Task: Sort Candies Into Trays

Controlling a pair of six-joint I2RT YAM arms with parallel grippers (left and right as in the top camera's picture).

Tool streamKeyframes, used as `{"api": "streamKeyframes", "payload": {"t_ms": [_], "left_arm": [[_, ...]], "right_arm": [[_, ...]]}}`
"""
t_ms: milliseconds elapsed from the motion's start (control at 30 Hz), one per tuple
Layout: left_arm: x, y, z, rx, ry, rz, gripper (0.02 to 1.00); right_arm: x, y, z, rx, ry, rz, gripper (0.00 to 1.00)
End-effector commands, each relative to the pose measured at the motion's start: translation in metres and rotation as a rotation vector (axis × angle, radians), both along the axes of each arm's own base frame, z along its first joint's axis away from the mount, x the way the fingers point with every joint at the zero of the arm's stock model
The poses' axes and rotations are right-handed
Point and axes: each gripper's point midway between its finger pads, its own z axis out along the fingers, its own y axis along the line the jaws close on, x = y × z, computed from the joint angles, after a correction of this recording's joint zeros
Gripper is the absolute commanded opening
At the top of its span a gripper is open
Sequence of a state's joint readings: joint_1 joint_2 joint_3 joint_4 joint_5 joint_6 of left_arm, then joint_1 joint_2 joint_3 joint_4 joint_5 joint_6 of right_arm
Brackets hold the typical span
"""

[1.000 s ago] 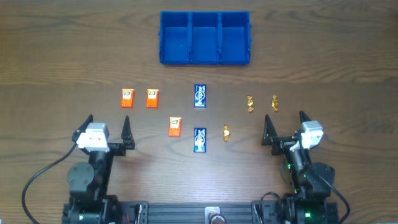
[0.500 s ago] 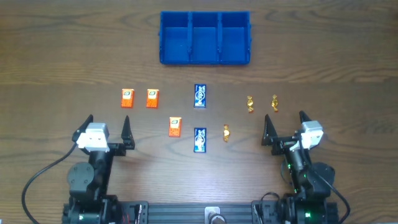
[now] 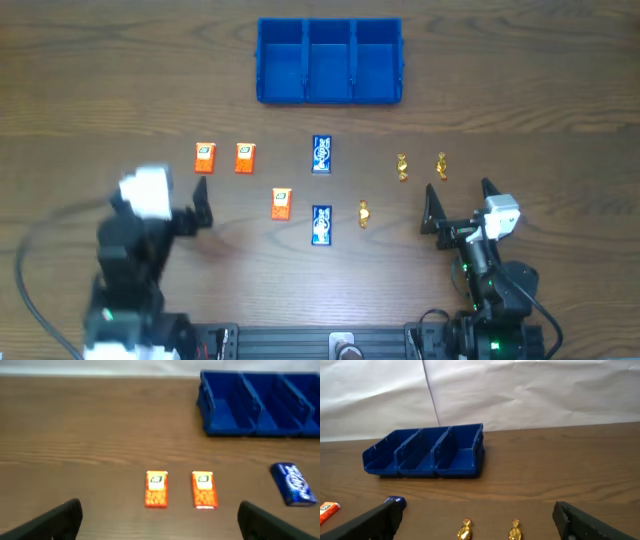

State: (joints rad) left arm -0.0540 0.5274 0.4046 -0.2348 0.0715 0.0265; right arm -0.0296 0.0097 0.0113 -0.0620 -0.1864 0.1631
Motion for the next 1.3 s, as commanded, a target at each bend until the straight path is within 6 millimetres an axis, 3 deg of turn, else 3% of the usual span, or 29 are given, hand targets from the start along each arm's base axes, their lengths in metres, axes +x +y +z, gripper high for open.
{"api": "streamKeyframes", "payload": {"t_ms": [33,133,267,433,600,867,1133,1300], "left_arm": [[0.054,0.003,0.022,0.030,0.191,0.025,0.998],[0.089,0.000,0.003,0.038,0.352,0.020,0.998],[0.117,-0.002,-0.036,0.056,0.556,0.006,0.998],[0.120,-0.009,-0.095,0.045,0.749,-0.026,0.998],[0.108,-0.012,-0.129,0.043,0.863,-0.040,0.998],[0.097,-0.011,-0.159,0.049,0.963,-0.038,0.998],[0.095,-0.006,-0.170,0.072,0.990,-0.018,1.000],[0.094,-0.001,-0.172,0.095,0.997,0.009,0.917]], "right_arm": [[0.000,-0.002,-0.001,-0.015,-0.004,-0.010,1.000],[0.000,-0.002,-0.001,-0.015,-0.003,-0.010,1.000],[0.000,-0.002,-0.001,-0.015,-0.003,-0.010,1.000],[0.000,-0.002,-0.001,-0.015,-0.003,-0.010,1.000],[0.000,-0.002,-0.001,-0.015,-0.003,-0.010,1.000],[0.000,-0.002,-0.001,-0.015,-0.003,-0.010,1.000],[0.000,-0.002,-0.001,-0.015,-0.003,-0.010,1.000],[0.000,-0.002,-0.001,-0.015,-0.003,-0.010,1.000]]}}
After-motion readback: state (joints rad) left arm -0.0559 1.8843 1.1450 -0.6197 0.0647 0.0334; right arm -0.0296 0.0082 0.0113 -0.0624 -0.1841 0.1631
